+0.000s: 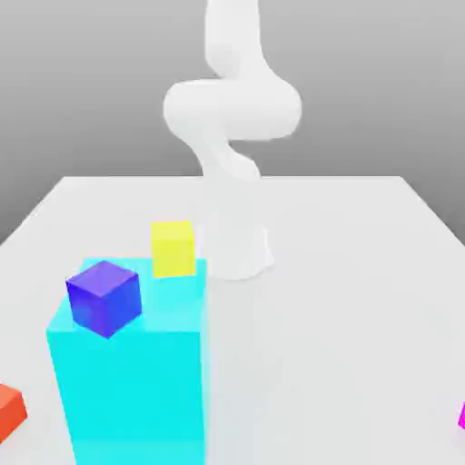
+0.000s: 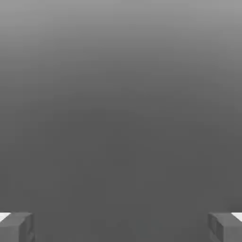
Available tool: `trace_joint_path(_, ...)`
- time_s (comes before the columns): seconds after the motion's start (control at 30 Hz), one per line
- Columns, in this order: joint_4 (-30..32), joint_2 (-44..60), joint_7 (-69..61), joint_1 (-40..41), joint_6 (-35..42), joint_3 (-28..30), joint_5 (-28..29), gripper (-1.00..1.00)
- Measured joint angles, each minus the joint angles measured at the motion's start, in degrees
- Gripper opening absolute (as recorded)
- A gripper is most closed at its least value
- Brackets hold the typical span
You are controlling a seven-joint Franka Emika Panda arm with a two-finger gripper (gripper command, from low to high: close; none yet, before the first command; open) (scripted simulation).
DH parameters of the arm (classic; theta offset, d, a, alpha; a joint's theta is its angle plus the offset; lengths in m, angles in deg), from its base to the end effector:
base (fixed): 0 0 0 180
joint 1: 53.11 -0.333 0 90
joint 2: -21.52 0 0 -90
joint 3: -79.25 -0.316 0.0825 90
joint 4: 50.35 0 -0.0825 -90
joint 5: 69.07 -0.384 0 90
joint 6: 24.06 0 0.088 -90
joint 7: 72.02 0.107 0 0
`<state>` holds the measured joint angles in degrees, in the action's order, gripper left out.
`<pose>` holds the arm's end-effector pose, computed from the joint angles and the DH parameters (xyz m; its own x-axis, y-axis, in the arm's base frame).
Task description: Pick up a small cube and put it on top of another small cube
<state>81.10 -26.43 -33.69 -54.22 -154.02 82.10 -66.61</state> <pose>0.3310 -0.0200 0.7209 0.5291 -0.6270 0.5718 -0.4422 -0.7788 -0.4448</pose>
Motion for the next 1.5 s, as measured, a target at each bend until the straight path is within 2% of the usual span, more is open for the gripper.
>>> trace_joint_path(0.5, -1.3, -8.8, -45.3, -6.8, 7.7, 19.9, 14.6, 0.0)
trace_joint_path(0.97, -1.8, -8.4, -85.7, -16.3, 8.3, 43.5, 28.1, 0.0)
trace_joint_path(1.23, -2.2, -4.8, -106.7, -26.6, 6.2, 60.0, 36.2, 0.0)
trace_joint_path(1.5, -3.5, -2.0, -124.5, -43.0, 4.1, 79.4, 46.1, 0.0)
